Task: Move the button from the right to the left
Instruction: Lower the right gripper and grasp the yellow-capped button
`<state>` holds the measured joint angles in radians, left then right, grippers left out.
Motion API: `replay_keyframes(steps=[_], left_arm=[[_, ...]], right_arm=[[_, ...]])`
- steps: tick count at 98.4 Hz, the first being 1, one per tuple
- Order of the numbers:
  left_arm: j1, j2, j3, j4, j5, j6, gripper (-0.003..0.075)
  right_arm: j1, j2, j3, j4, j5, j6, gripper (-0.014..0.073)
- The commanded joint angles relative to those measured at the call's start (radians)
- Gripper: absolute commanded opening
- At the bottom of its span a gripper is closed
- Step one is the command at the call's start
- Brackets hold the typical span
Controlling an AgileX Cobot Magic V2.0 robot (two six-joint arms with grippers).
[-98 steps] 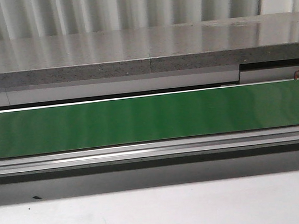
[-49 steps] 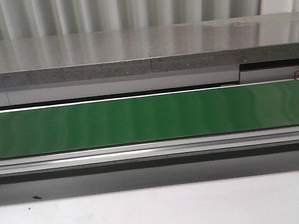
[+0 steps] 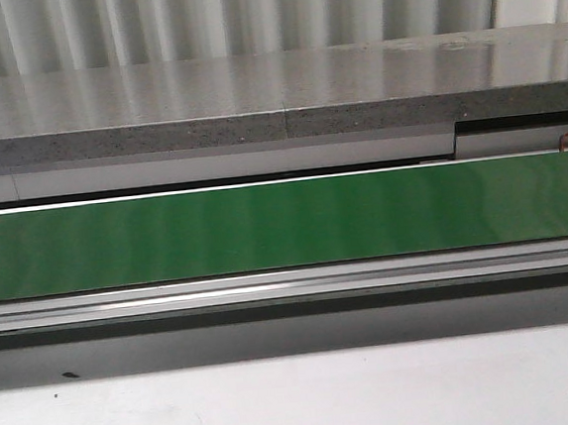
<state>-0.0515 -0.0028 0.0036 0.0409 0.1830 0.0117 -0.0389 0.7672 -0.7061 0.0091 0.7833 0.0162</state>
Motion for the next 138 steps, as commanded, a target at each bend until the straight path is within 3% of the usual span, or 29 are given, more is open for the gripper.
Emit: replay_keyframes(steps=[1,21,25,26,47,90,138], left_arm=[[0.002,-0.034,0.039,-0.005,-0.075,-0.012,-0.002],[0.002,-0.034,0.039,-0.005,-0.075,-0.012,-0.002],[0.002,-0.034,0.039,-0.005,-0.075,-0.012,-0.0021],[0.002,-0.034,0.039,-0.005,-0.075,-0.012,-0.002],[0.002,-0.034,0.039,-0.005,-0.075,-0.012,-0.002],[0.002,-0.034,0.039,-0.005,-0.075,-0.012,-0.002],[0.002,-0.034,0.039,-0.005,-0.075,-0.012,-0.002]], right_arm=[[-0.005,0.068,-0.07,-0.009,-0.009,-0.005,0.0057],[-0.005,0.231,-0.156,0.023,0.066,-0.005,0.0526],[-0.005,0.257,-0.172,0.027,0.088,-0.005,0.0577],[-0.005,0.364,-0.23,0.028,0.143,-0.005,0.0588],[-0.048,0.457,-0.309,-0.023,0.157,-0.005,0.058],[-0.385,0.704,-0.469,-0.043,0.172,-0.086,0.058],[-0.416,1.017,-0.604,-0.009,0.18,-0.323,0.058]])
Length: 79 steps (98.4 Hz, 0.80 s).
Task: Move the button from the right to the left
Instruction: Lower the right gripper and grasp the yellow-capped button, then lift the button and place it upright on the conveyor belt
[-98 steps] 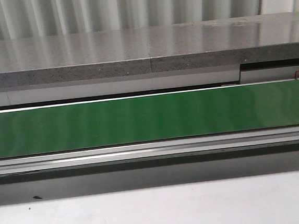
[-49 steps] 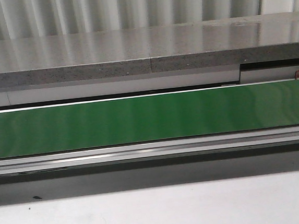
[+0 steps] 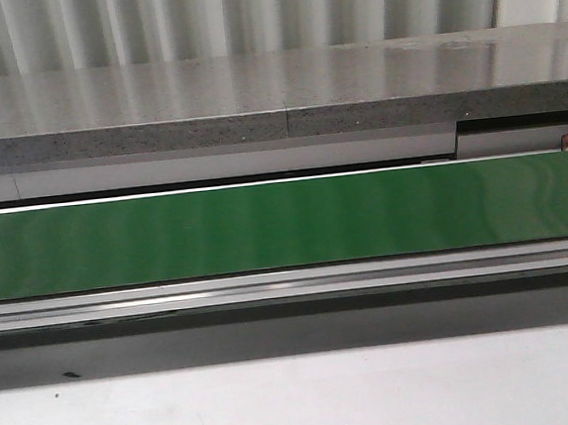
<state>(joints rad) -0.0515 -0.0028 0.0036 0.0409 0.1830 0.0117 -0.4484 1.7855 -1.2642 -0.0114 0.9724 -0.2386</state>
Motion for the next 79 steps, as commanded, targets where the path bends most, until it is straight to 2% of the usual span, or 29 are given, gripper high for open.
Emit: replay_keyframes(steps=[1,35,42,52,60,79], left_arm=[[0.002,-0.034,0.039,-0.005,-0.075,-0.012,-0.002],[0.002,-0.034,0.039,-0.005,-0.075,-0.012,-0.0021],[0.002,-0.034,0.039,-0.005,-0.075,-0.012,-0.002],[0.002,-0.034,0.039,-0.005,-0.075,-0.012,-0.002],[0.002,-0.034,0.039,-0.005,-0.075,-0.012,-0.002],[0.002,-0.034,0.039,-0.005,-0.075,-0.012,-0.002]], right_arm=[[-0.006,0.007,-0.047,0.011,-0.009,-0.072,0.058],[-0.006,0.136,-0.111,0.035,-0.046,-0.132,0.0567],[-0.003,0.137,-0.112,0.035,-0.063,-0.133,0.0497],[-0.003,0.137,-0.112,0.035,-0.067,-0.135,0.0293],[-0.003,0.137,-0.112,0.035,-0.067,-0.135,0.0171],[-0.002,0.093,-0.114,0.045,-0.063,-0.134,0.0168]])
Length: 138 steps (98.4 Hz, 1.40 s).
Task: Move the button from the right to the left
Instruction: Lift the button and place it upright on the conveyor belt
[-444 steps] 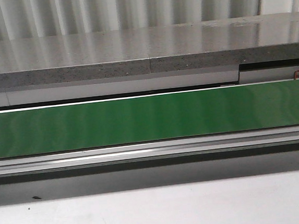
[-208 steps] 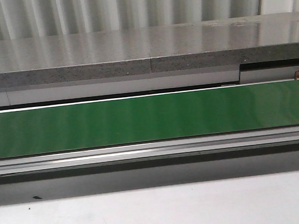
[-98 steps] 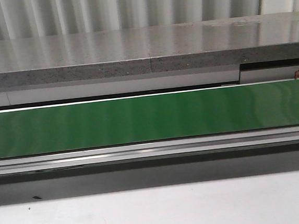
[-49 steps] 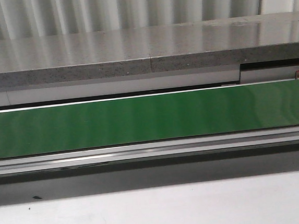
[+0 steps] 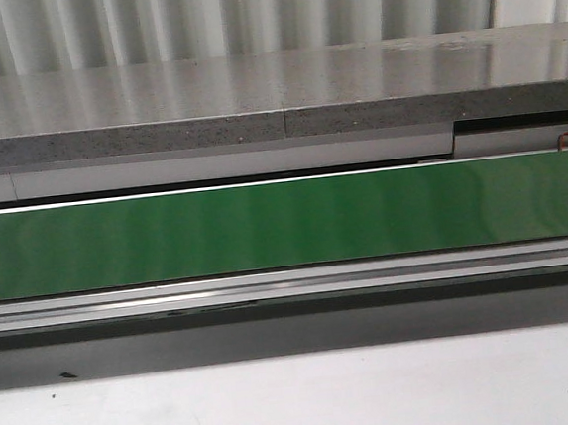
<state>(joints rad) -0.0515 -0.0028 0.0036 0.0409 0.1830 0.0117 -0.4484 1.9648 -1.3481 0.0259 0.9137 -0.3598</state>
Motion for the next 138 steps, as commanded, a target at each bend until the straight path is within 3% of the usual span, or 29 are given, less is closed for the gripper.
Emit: replay_keyframes(steps=[1,26,50,81,101,110,127,138], left_arm=[[0.002,-0.034,0.039,-0.005,-0.075,-0.012,-0.002],[0.002,-0.034,0.039,-0.005,-0.075,-0.012,-0.002],[0.002,-0.034,0.039,-0.005,-0.075,-0.012,-0.002],[0.002,-0.034,0.039,-0.005,-0.075,-0.012,-0.0021],[0.002,-0.034,0.039,-0.005,-0.075,-0.012,-0.002],[0.002,-0.034,0.039,-0.005,-0.075,-0.012,-0.002],[0.002,-0.034,0.039,-0.005,-0.075,-0.012,-0.0021],[0.002,-0.034,0.039,-0.005,-0.075,-0.012,-0.002]], right_arm=[[-0.001,-0.094,-0.03,0.009,-0.004,-0.013,0.0168],[0.042,-0.259,-0.03,0.051,0.055,0.063,0.0168],[0.158,-0.361,-0.03,0.051,0.136,0.197,0.0168],[0.34,-0.329,-0.029,0.052,0.165,0.367,0.0168],[0.365,-0.258,-0.028,0.052,0.149,0.413,0.017],[0.365,-0.245,-0.028,0.051,0.15,0.413,0.0238],[0.366,-0.272,-0.028,0.052,0.135,0.412,0.0539],[0.39,-0.327,-0.022,0.054,0.118,0.393,0.0538]])
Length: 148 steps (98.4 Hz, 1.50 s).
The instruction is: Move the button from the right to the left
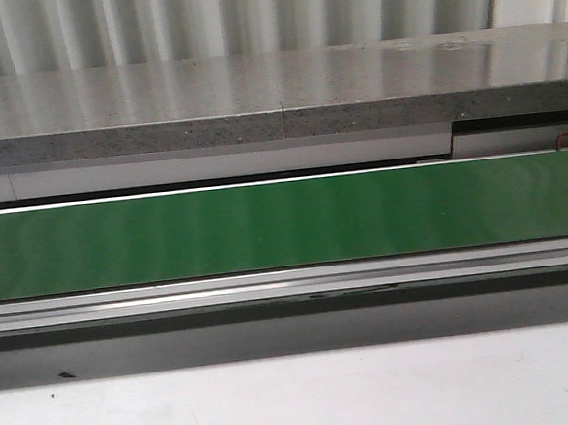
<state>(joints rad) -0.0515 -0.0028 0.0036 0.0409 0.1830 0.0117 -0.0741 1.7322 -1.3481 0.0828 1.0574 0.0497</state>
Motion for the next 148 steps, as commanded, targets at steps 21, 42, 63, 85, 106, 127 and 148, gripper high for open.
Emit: replay_keyframes(steps=[21,42,63,85,106,127,148], left_arm=[[0.002,-0.034,0.039,-0.005,-0.075,-0.012,-0.002],[0.002,-0.034,0.039,-0.005,-0.075,-0.012,-0.0021],[0.002,-0.034,0.039,-0.005,-0.075,-0.012,-0.002],[0.002,-0.034,0.039,-0.005,-0.075,-0.012,-0.002],[0.002,-0.034,0.039,-0.003,-0.075,-0.012,-0.0021],[0.002,-0.034,0.039,-0.003,-0.075,-0.012,-0.002],[0.002,-0.034,0.039,0.003,-0.075,-0.012,-0.002]], right_arm=[[0.114,-0.259,0.09,-0.003,-0.124,-0.016,0.0538],[0.213,-0.444,0.277,-0.01,-0.253,-0.062,0.0265],[0.255,-0.642,0.463,-0.01,-0.376,-0.062,-0.006],[0.258,-0.886,0.623,-0.021,-0.478,-0.062,-0.006],[0.258,-1.143,0.751,-0.021,-0.531,-0.062,-0.006],[0.258,-1.389,0.88,-0.021,-0.619,-0.062,-0.006],[0.258,-1.546,0.997,-0.021,-0.666,-0.062,-0.006]])
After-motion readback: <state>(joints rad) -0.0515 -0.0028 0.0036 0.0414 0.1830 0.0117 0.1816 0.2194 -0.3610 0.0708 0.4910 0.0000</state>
